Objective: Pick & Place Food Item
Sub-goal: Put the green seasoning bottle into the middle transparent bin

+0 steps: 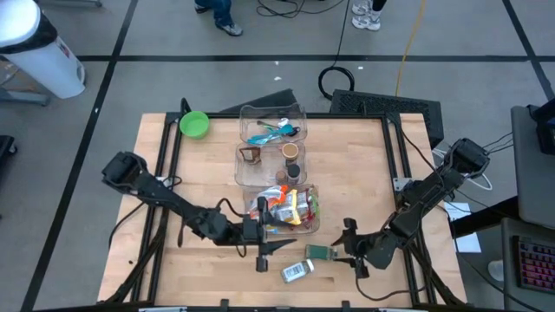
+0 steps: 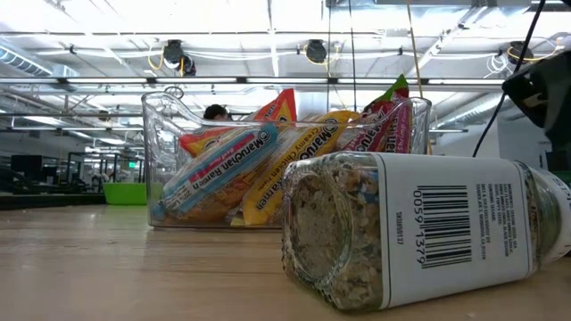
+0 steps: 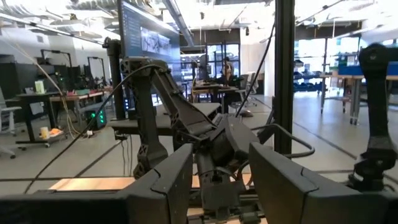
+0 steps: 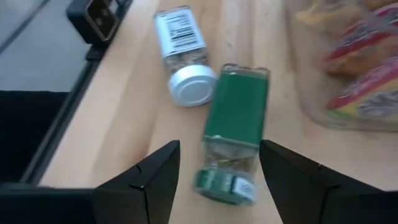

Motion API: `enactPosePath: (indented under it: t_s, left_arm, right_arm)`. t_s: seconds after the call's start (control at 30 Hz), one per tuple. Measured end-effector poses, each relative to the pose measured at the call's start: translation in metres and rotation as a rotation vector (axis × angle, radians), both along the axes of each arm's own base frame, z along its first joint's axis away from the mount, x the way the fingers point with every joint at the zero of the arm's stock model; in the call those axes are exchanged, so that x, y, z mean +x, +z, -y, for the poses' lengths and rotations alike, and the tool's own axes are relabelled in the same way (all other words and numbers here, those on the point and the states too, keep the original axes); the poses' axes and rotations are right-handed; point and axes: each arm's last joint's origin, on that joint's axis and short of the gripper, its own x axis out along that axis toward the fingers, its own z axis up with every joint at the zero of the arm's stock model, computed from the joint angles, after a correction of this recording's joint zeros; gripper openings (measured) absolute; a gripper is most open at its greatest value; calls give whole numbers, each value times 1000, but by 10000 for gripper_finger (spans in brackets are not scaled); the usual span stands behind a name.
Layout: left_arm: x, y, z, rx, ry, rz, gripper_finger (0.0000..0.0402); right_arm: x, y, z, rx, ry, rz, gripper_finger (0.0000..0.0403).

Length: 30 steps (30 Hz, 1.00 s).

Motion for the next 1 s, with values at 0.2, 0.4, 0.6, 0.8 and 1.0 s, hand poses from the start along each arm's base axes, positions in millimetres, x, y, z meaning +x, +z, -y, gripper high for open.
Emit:
enactPosePath:
  t_s: [0.2, 0.4, 0.6, 0.8, 1.0]
  left_arm:
    - [1, 0, 0, -38, -9, 0, 166]
    - [1, 0, 0, -48, -11, 0, 166]
    - [1, 0, -1, -36, -6, 0, 166]
    - [4, 0, -6, -26, 12, 0, 166]
    - [5, -1, -9, -26, 20, -1, 166]
  right_arm:
    - [0, 0, -2, 56, 39, -30, 212]
    - [-6, -7, 3, -1, -68, 46, 212]
    - [-11, -17, 8, 95, -119, 92, 212]
    - [-18, -25, 4, 145, -89, 134, 212]
    - [-14, -41, -1, 128, -111, 140, 212]
